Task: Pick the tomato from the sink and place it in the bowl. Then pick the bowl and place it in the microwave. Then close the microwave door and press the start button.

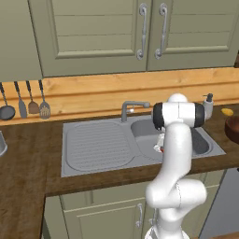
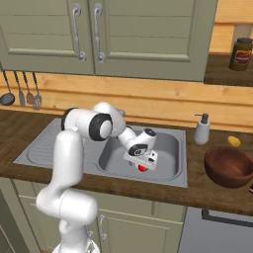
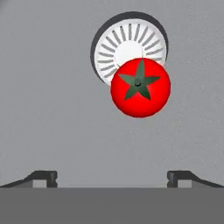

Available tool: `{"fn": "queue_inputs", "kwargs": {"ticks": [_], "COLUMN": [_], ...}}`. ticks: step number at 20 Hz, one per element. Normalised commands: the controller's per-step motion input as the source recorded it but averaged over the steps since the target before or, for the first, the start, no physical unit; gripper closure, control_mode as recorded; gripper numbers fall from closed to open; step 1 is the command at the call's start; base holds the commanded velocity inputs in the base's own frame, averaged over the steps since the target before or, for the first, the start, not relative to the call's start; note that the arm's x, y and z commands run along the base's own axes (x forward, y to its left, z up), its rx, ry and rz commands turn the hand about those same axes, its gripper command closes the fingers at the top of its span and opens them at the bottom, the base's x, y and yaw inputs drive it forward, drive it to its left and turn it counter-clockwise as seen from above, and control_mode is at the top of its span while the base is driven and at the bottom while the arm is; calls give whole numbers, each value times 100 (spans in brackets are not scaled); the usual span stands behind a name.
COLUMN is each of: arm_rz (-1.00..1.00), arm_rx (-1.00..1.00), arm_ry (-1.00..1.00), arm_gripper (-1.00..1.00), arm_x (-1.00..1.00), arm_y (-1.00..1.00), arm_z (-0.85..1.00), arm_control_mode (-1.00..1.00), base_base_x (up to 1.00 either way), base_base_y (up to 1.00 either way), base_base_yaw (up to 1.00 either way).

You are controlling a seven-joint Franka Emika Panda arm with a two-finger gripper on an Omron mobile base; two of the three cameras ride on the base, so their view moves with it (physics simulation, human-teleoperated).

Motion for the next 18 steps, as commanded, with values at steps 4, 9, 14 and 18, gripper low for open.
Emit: {"fn": "queue_inputs", "kwargs": {"ticks": [4, 9, 14, 18], "arm_rz": [5, 6, 6, 5], "arm_rx": [1, 0, 0, 0], "arm_ry": [0, 0, 0, -1], "arm_gripper": [-100, -100, -100, -100], "arm_x": [36, 31, 34, 22], "arm_y": [-18, -7, 0, 0], "arm_z": [-29, -28, -33, -19], "arm_control_mode": [-100, -100, -100, -100], "base_base_x": [0, 0, 0, 0], "base_base_y": [0, 0, 0, 0], "base_base_yaw": [0, 0, 0, 0]}}
